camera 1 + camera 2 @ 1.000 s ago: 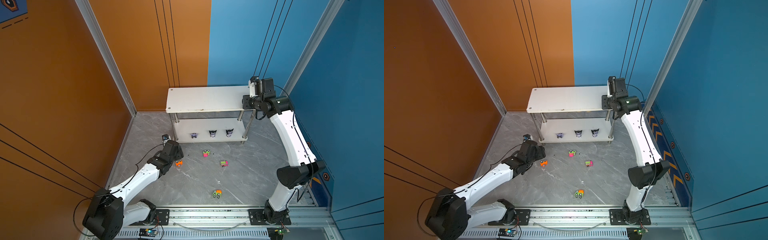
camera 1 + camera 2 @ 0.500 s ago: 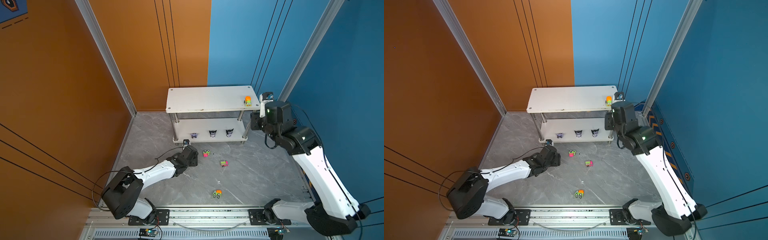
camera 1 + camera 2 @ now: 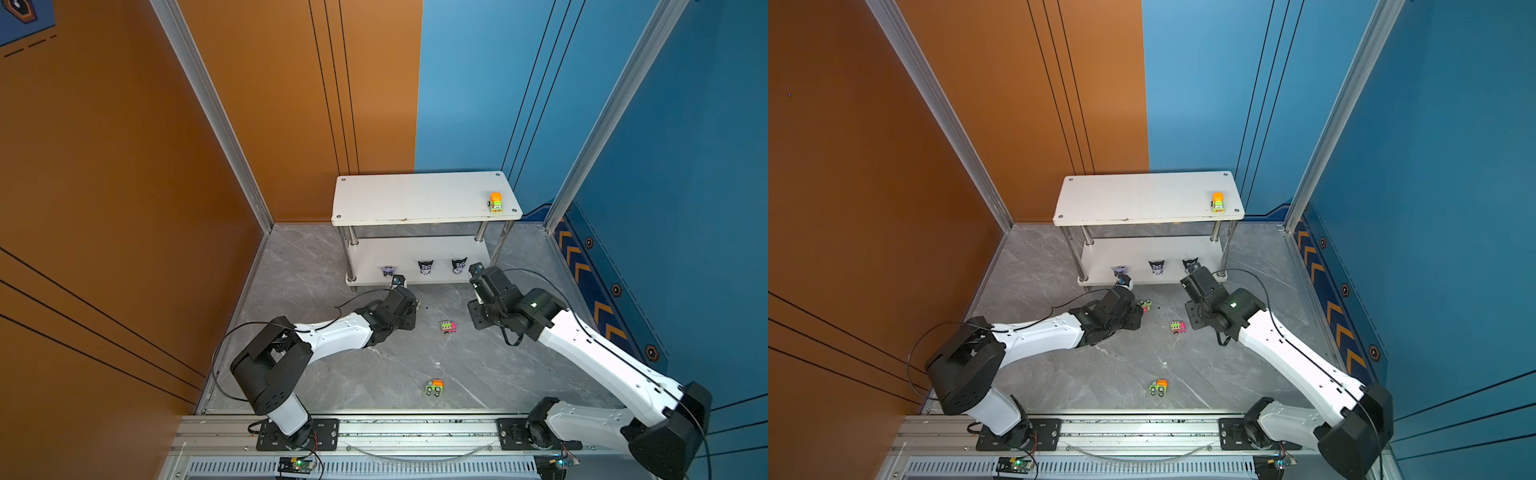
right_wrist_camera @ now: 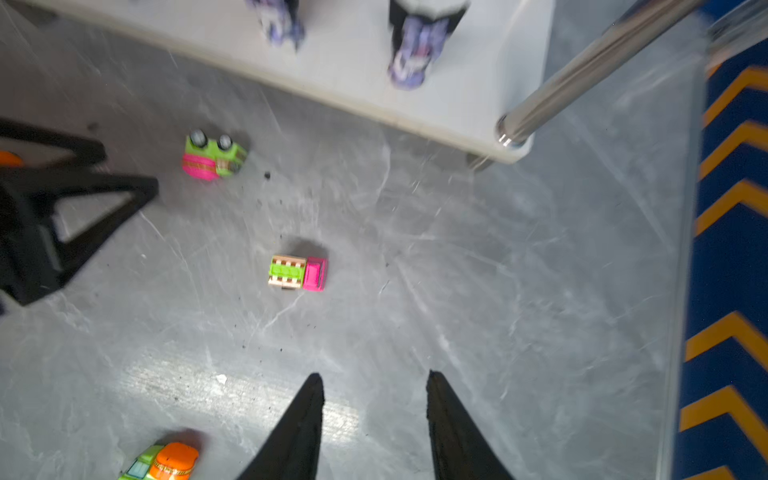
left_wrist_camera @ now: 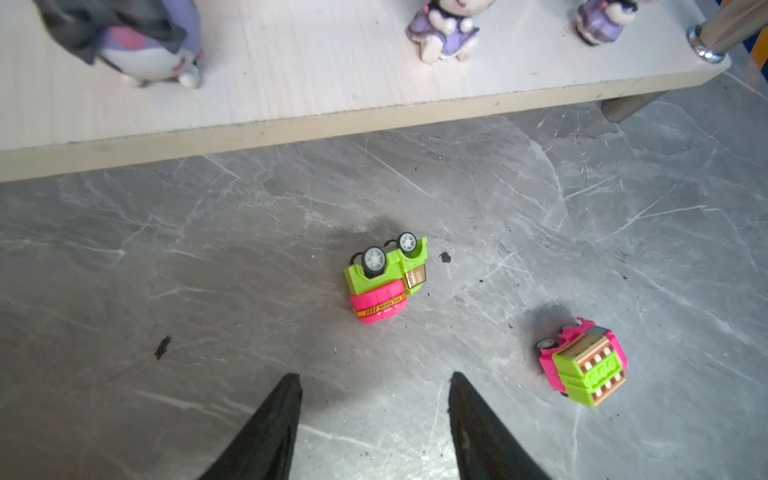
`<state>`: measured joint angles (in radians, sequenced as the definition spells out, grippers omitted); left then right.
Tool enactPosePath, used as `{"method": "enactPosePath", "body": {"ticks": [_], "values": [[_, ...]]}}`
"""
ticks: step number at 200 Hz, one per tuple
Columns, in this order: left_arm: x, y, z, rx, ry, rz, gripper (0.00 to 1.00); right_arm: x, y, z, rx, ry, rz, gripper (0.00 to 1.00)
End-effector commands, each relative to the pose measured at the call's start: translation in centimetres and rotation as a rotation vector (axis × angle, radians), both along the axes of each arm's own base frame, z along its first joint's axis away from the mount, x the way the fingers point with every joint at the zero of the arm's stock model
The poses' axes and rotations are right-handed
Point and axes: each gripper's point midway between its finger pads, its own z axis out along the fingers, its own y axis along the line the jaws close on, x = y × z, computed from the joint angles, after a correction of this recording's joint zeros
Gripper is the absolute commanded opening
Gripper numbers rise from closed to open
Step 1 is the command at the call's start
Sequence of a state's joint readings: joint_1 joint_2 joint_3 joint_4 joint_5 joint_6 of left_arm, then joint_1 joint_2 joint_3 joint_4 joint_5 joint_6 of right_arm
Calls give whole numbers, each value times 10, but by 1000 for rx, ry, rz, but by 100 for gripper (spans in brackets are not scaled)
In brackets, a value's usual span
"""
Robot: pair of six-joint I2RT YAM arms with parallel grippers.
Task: Place and organize the plastic toys onto the shelf
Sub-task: 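Open the right gripper and withdraw it from the top shelf, then grasp the pink-and-green block car with the right gripper while the left gripper hovers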
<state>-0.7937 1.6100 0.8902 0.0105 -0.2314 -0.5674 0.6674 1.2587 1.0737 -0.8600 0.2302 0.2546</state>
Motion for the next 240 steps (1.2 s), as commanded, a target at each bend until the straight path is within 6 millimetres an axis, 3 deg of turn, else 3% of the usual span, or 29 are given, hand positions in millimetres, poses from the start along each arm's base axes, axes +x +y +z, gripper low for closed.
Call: {"method": "enactPosePath", "body": {"ticks": [1,38,101,138,175,240], "values": [[2,12,16,-12,-34,23,59,-5,24,-49,10,114,90,53],[3,30,19,-14,-28,54,59,5,42,-83,-20,161,155,58],[6,40,23,-29,-30,71,60,29,45,-123,-73,155,138,57],[7,43,20,-28,-21,78,60,43,49,-126,-37,144,133,56],[9,42,22,-35,-23,77,60,55,57,-125,4,141,150,49],[9,44,18,-33,-11,79,61,46,46,-128,68,186,96,31]]}}
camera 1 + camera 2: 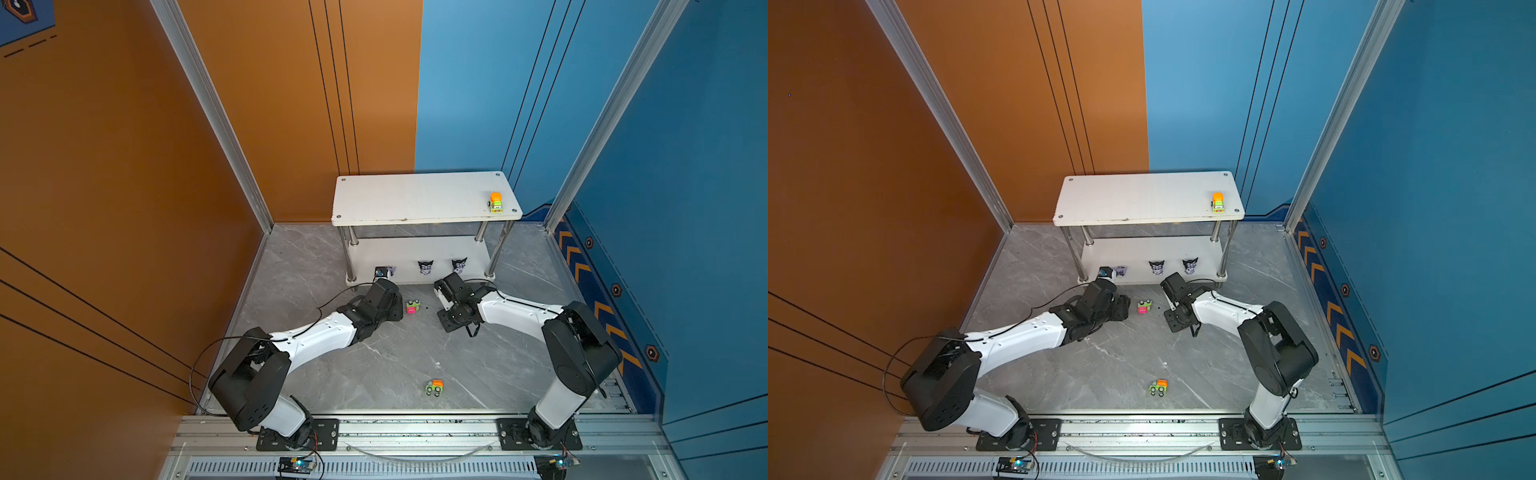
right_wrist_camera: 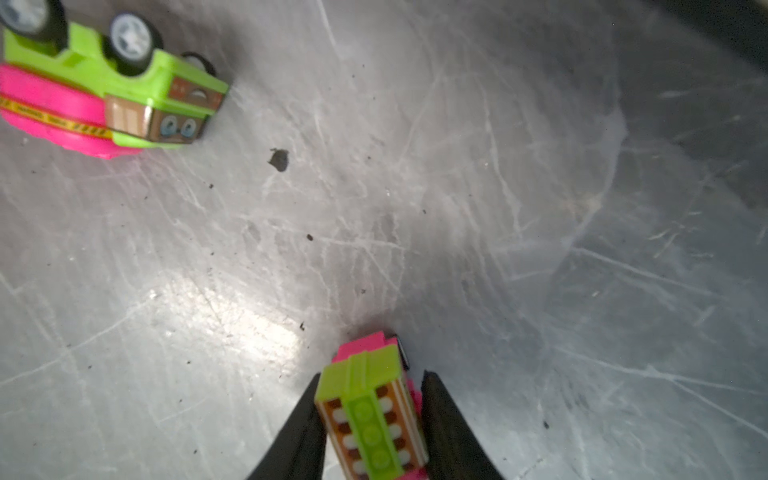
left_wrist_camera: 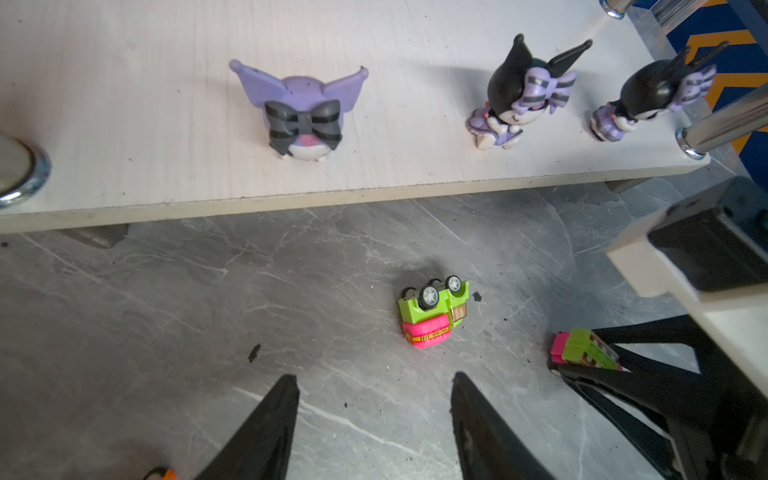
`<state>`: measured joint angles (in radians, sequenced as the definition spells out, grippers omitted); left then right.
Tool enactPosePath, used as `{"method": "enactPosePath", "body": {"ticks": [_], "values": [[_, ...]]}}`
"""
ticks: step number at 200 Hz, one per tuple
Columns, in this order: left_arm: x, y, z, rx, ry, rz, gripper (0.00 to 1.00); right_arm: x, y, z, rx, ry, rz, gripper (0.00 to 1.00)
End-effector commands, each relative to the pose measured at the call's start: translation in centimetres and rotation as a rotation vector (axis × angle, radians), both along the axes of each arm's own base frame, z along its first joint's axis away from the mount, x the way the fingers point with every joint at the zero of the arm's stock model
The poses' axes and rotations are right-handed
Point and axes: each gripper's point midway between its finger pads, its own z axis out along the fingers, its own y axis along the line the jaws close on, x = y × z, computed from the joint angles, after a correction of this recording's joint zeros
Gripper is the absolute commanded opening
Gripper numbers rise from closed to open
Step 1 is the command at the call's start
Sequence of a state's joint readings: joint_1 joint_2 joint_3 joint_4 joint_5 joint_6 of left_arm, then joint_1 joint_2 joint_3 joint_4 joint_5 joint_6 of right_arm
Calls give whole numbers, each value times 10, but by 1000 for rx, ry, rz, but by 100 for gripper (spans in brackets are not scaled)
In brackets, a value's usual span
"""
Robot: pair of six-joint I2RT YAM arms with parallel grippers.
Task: Place and organize the plastic toys onto the shelf
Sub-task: 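Grasp the pink-and-green block car with the right gripper while the left gripper hovers, then lift the block car with the right gripper up over the top shelf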
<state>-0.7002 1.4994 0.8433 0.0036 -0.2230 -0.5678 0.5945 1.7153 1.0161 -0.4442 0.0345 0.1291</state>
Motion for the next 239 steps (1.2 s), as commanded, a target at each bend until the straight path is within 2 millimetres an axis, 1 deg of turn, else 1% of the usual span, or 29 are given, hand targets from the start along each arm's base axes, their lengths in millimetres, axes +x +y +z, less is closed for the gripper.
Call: {"method": "enactPosePath", "body": {"ticks": [1,18,32,51,68,79,91,105,113,118,121,134,148,157,158,159,160,172,183,187,200,206,223,228,239], "values": [[-5,5,-5,8,26,-10,60,-7,-4,2,28,15,-25,30],[-5,4,-4,5,25,-12,61,-11,-7,3,28,21,-47,24],[-5,4,-4,3,24,-12,61,-15,-8,4,31,30,-59,23],[-4,4,-3,0,24,-11,60,-19,-9,5,24,38,-74,18],[-5,3,-2,-3,21,-14,61,-23,-7,17,14,30,-69,16],[-6,4,1,-4,17,-13,61,-24,-7,33,4,9,-60,16],[-6,7,4,0,8,-9,61,-26,-6,60,-4,-34,-43,16],[-7,9,7,3,-1,-4,61,-25,-3,105,9,-116,-22,16],[-7,11,10,2,-11,-1,61,-25,0,138,31,-178,-11,16],[-7,11,12,-1,-17,3,61,-24,-2,157,40,-216,-10,16],[-7,12,13,-2,-20,3,61,-28,5,170,50,-243,18,16],[-7,14,17,-6,-33,10,61,-33,10,221,94,-343,57,16],[-8,16,20,-7,-40,14,61,-34,9,273,126,-451,67,16],[-8,16,21,-8,-42,13,61,-32,7,304,139,-520,63,15],[-8,16,22,-8,-43,12,61,-32,6,304,132,-522,62,15],[-8,15,22,-9,-43,12,61,-32,7,311,142,-534,62,15],[-8,16,22,-8,-43,13,61,-31,6,310,134,-536,61,15],[-9,15,23,-8,-40,10,61,-25,2,346,141,-623,40,14],[-10,16,23,-7,-41,11,61,-17,0,373,138,-690,21,14],[-10,16,24,-8,-40,9,61,-14,1,388,150,-720,15,14],[-12,16,26,-9,-43,9,61,-4,4,410,143,-772,16,14],[-13,17,26,-6,-43,11,61,3,7,417,139,-786,12,14],[-16,20,28,-2,-47,18,61,25,8,426,122,-808,-16,13],[-17,21,28,0,-48,21,61,30,9,427,116,-811,-21,13],[-18,24,29,5,-48,25,61,46,7,429,88,-824,-50,13]]}}
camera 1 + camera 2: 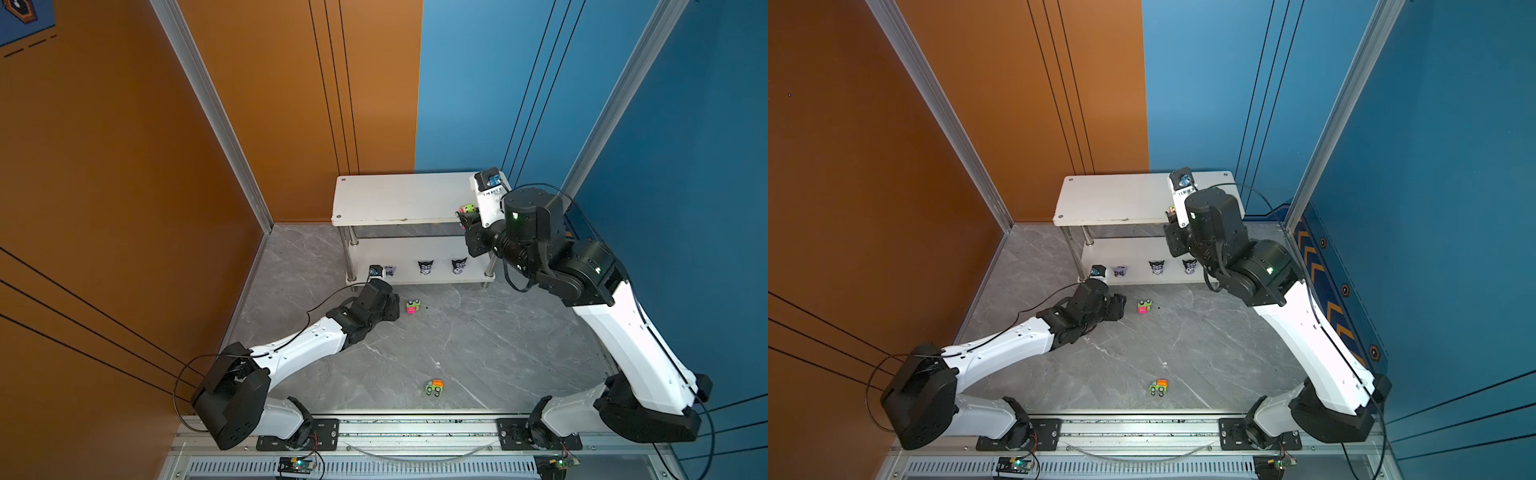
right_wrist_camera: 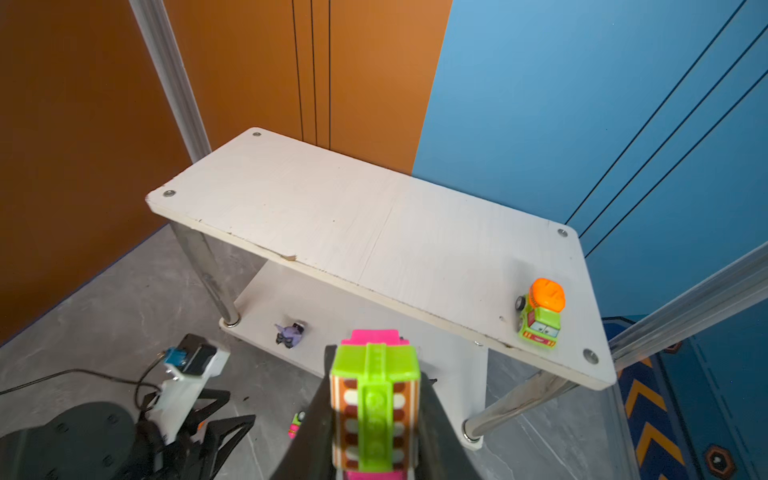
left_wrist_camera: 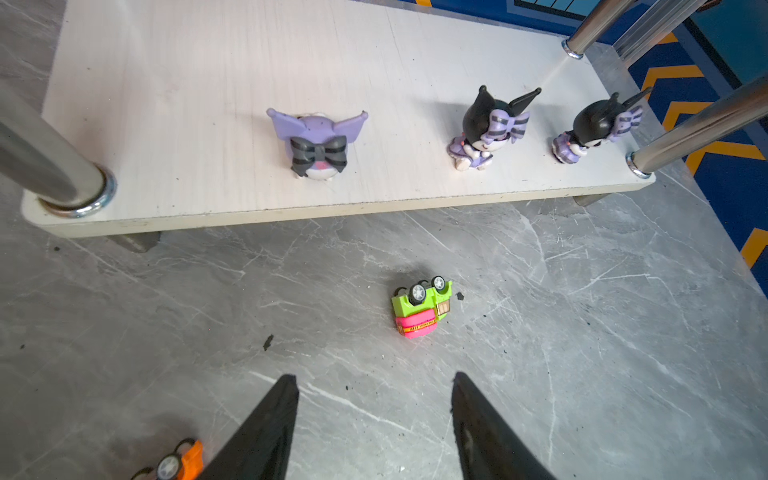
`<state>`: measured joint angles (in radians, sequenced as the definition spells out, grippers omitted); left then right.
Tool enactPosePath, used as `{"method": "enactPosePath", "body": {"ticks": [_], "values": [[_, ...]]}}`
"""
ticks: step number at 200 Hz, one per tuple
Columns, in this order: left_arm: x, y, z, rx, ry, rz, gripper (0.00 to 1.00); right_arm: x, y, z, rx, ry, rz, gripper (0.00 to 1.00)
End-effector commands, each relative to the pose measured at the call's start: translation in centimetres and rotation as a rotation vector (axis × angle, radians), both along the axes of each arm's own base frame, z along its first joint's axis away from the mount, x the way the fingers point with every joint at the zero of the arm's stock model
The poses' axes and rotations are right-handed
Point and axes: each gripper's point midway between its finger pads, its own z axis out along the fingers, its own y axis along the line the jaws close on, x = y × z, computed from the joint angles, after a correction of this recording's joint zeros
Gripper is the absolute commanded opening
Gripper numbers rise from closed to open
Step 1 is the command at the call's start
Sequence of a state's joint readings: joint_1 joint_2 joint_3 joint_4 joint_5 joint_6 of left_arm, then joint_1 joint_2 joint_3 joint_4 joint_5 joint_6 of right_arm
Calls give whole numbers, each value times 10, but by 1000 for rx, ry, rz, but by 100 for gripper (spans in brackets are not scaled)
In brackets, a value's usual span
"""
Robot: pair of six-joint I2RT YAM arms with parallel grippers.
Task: Place and organize the plastic toys onto the shelf
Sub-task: 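Lift the block car with the right gripper up over the top shelf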
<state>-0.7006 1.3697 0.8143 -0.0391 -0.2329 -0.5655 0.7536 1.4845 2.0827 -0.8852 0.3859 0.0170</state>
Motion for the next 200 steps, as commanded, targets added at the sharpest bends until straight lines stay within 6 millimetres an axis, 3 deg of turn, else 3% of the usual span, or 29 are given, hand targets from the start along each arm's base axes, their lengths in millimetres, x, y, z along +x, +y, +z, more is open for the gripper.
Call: {"method": "enactPosePath", "body": {"ticks": [1,13,18,43,82,200], "values": [[-7,13,0,35,1,21,61,34,-7,-20,-133,33,-87,13],[-9,16,2,37,-2,28,61,45,-2,-20,-147,27,-100,13],[-10,16,3,36,-5,30,61,56,-13,-20,-153,29,-136,13],[-12,21,6,40,-17,42,61,83,-18,-26,-159,42,-179,13],[-12,23,7,42,-18,51,61,111,-24,-42,-103,98,-197,13],[-9,21,0,60,-1,53,61,123,-11,-85,70,286,-181,16]]}}
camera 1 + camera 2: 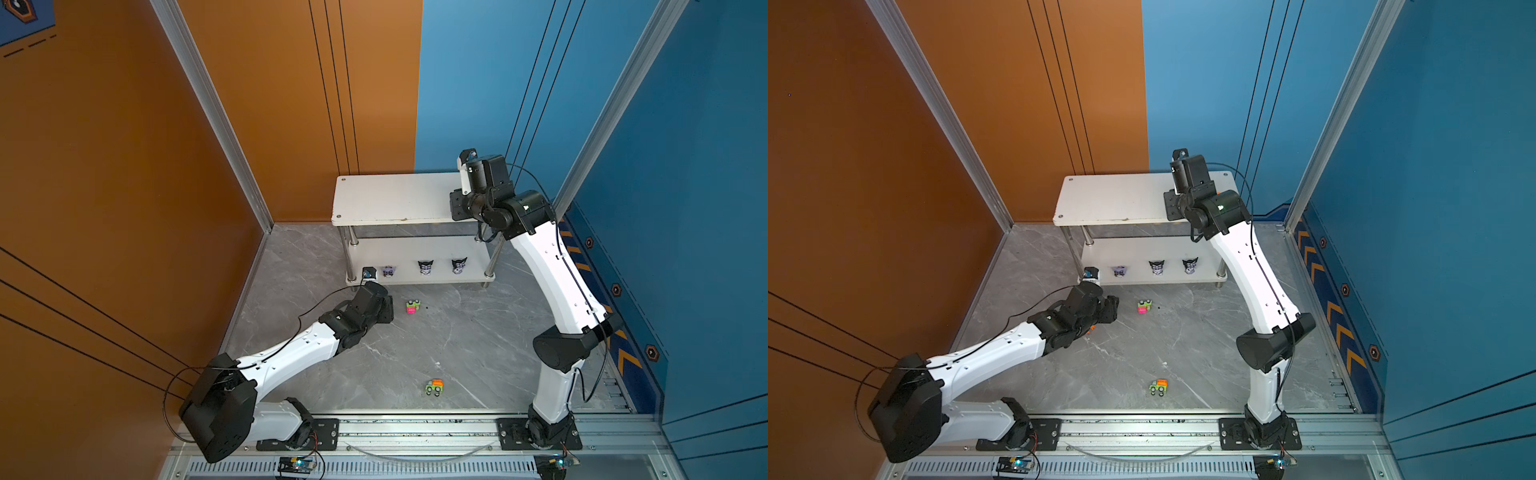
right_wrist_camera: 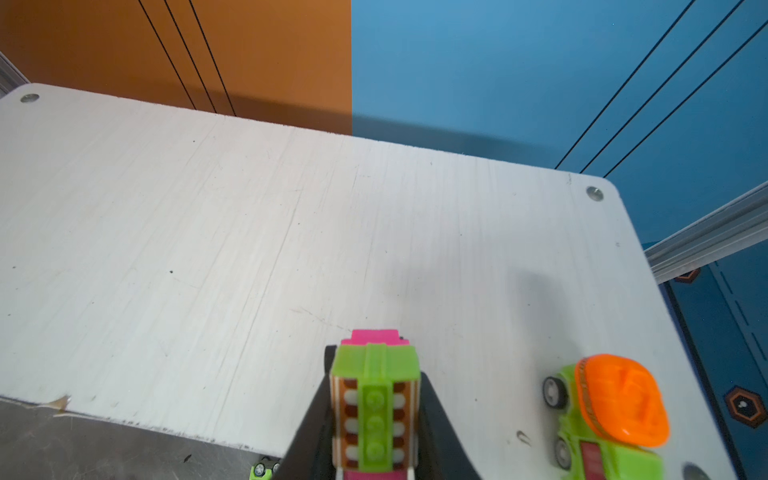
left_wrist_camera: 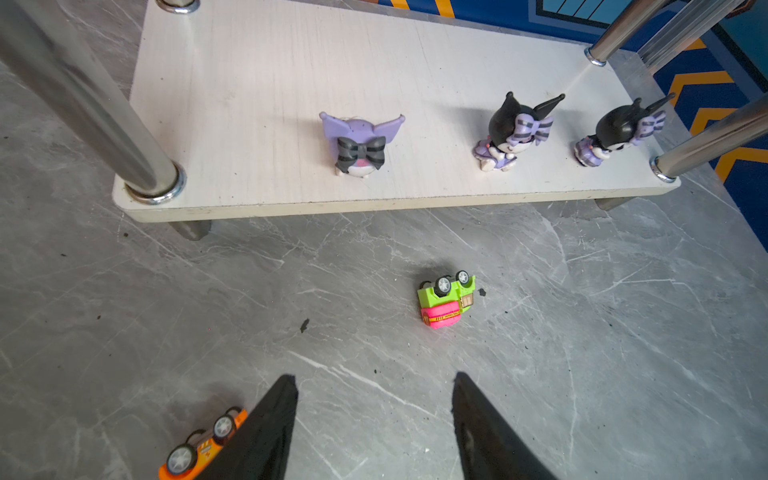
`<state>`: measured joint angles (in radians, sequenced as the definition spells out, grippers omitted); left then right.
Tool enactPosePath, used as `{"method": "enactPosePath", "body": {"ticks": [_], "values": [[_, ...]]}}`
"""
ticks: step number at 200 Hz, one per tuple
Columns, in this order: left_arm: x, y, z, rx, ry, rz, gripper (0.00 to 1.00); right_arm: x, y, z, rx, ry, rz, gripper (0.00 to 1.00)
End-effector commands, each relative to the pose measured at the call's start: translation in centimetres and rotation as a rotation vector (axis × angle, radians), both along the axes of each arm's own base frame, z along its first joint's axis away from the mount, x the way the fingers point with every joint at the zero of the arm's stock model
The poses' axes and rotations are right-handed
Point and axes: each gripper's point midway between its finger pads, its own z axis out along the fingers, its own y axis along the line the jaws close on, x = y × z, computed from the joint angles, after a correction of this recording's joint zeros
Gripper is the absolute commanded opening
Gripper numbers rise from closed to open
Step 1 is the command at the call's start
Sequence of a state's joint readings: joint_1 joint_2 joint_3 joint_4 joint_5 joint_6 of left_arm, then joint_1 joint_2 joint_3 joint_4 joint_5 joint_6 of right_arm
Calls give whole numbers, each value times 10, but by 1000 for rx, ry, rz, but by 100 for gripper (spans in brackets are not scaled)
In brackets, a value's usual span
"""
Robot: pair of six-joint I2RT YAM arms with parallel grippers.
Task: Place and organize the plastic toys onto the shelf
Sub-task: 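Lift the block car with the right gripper up over the top shelf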
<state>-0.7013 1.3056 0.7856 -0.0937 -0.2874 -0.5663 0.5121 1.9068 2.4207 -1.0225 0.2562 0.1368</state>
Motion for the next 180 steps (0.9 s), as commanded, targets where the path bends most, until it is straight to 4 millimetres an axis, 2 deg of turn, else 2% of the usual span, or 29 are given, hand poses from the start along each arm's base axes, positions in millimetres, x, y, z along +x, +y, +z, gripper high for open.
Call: {"method": "enactPosePath", "body": {"ticks": [1,81,133,180], "values": [[0,2,-3,22,7,11,61,-1,2,-8,50,45,-9,16],[-1,3,-4,25,10,13,61,3,6,-18,86,78,-23,16],[-1,2,-6,22,13,14,62,5,6,-24,78,92,-30,32],[-1,3,-5,25,14,17,62,7,6,-25,75,91,-32,35]]}}
